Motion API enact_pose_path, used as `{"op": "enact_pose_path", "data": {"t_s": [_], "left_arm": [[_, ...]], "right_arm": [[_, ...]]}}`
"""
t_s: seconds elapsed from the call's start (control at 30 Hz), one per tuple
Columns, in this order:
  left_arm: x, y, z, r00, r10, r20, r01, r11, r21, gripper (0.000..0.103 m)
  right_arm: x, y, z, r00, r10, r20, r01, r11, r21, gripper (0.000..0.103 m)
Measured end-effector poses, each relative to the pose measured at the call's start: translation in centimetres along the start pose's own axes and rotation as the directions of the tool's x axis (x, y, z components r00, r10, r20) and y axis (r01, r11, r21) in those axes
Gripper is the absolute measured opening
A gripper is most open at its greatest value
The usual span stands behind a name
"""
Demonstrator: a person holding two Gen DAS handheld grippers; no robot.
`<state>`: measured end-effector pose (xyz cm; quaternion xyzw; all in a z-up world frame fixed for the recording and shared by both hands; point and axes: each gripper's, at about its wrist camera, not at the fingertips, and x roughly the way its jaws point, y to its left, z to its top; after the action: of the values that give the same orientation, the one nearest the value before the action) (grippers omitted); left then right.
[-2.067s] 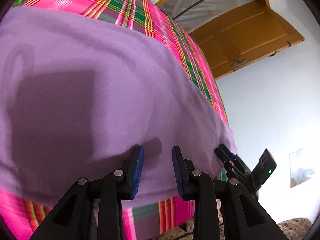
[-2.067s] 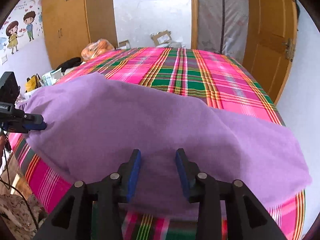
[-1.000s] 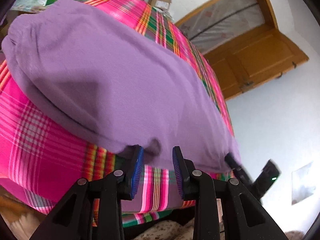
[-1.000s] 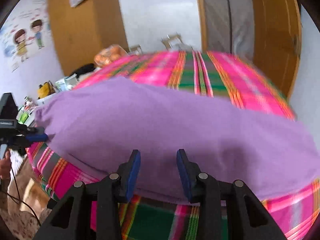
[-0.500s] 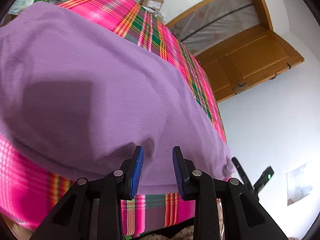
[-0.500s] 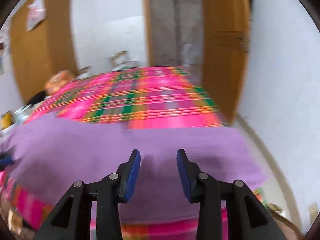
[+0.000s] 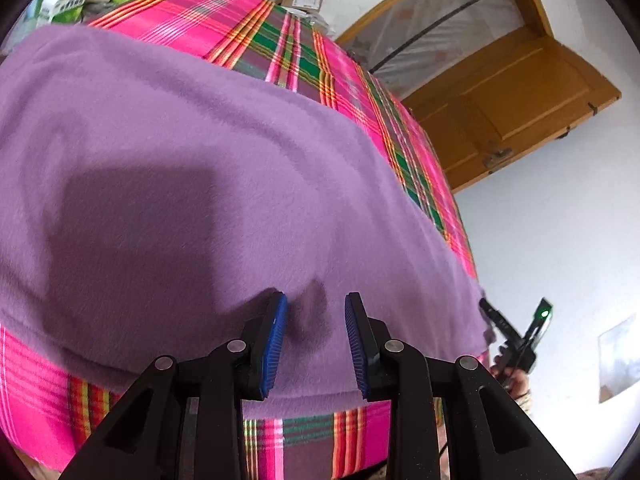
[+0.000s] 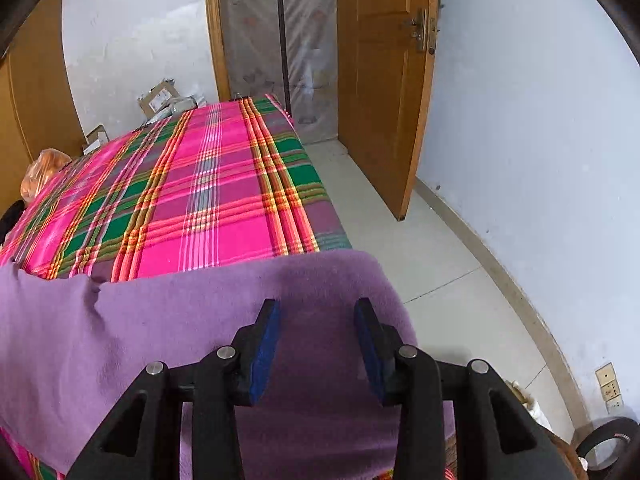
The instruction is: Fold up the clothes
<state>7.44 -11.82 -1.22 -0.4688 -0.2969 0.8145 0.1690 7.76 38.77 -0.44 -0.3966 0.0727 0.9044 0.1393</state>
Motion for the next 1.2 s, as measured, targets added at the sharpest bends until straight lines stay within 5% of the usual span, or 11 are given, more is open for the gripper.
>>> {"op": "enact_pose_path", "data": {"t_s": [0.1,0.13,0.17,0.5,0.6,0.77,0.83,0.9,1.0,1.13,1.2], "left_arm": [[0.2,-0.1,0.2,1.0,0.0,-0.001,0.0,1.0,-0.002,0.031],[0.3,0.0,0.1,1.0,0.001,-0.001,-0.001,1.0,-0.002,0.031],[0.1,0.0,0.0,1.0,0.002,0.0,-0.002,1.0,-0.003,0.031],[-0.4,0.5,-0.2,1.0,-0.007,0.003,0.007,1.0,-0.016,0.031],[-0.4,0.5,-0.2,1.0,-0.008,0.006,0.008,1.0,-0.018,0.031],[-0.5,0.5,-0.4,1.0,-0.01,0.008,0.011,1.0,-0.02,0.031],[-0.6,0.4,-0.6,1.0,-0.009,0.009,0.009,1.0,-0.019,0.031],[-0.5,0.4,-0.6,1.0,-0.01,0.011,0.01,1.0,-0.018,0.031],[-0.4,0.5,-0.6,1.0,-0.014,0.015,0.014,1.0,-0.021,0.031],[-0.3,0.5,-0.7,1.0,-0.019,0.019,0.02,0.999,-0.026,0.031],[-0.3,0.6,-0.8,1.0,-0.021,0.02,0.022,0.999,-0.028,0.031]], "right_arm": [[0.2,-0.3,-0.1,1.0,0.006,0.0,-0.006,1.0,-0.005,0.033],[0.3,-0.4,0.0,1.0,0.006,0.0,-0.006,1.0,-0.011,0.023],[0.4,-0.5,0.1,1.0,0.005,0.0,-0.005,1.0,-0.016,0.002],[-1.3,-2.8,0.4,0.996,-0.043,0.074,0.039,0.998,0.046,0.001],[-0.7,-3.3,0.8,0.991,-0.123,0.057,0.121,0.992,0.032,0.0],[-0.7,-5.3,0.7,0.997,0.064,0.045,-0.069,0.989,0.13,0.002],[-0.6,-5.2,1.0,0.992,0.114,0.049,-0.12,0.985,0.121,0.01],[-0.1,-4.7,1.4,0.993,0.11,0.038,-0.114,0.989,0.091,0.03],[0.8,-4.0,2.2,0.996,0.092,0.013,-0.093,0.994,0.058,0.034],[2.0,-3.3,2.5,0.997,0.064,-0.044,-0.063,0.997,0.035,0.034],[1.9,-2.9,2.4,0.999,0.038,-0.037,-0.037,0.999,0.015,0.014]]}}
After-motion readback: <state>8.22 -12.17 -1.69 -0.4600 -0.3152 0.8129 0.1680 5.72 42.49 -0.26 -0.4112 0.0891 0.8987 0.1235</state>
